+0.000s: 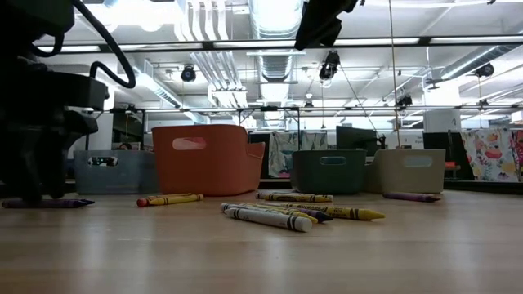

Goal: Sort crayons
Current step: Put the purple crayon into the blue bin

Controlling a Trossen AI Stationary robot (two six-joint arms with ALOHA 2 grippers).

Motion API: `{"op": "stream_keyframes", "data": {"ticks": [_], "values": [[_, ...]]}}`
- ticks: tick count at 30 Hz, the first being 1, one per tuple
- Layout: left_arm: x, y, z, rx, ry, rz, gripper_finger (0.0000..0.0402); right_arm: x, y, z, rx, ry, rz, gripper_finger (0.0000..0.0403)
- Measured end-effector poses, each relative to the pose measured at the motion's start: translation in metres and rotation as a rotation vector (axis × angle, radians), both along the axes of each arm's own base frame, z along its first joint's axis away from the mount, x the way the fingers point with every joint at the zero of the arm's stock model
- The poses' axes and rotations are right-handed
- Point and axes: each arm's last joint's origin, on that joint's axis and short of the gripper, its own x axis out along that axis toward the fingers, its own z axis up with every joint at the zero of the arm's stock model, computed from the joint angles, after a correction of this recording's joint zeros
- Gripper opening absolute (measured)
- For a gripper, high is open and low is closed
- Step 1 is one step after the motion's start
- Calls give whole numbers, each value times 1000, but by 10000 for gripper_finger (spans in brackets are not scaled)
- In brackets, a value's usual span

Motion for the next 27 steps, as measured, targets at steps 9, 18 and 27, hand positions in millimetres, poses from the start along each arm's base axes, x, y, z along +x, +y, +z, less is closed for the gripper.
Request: {"op": "stream_keyframes", "data": {"ticks": [9,18,27], "values": [[2,-3,-9,-23,27,-8,136,0,0,0,0,1,0,68],[2,-8,-12,-19,36,-27,119,0,0,0,0,1,0,68],[0,-12,-12,-30,33,-58,11,-1,0,-2,-5,13,7,68]]}}
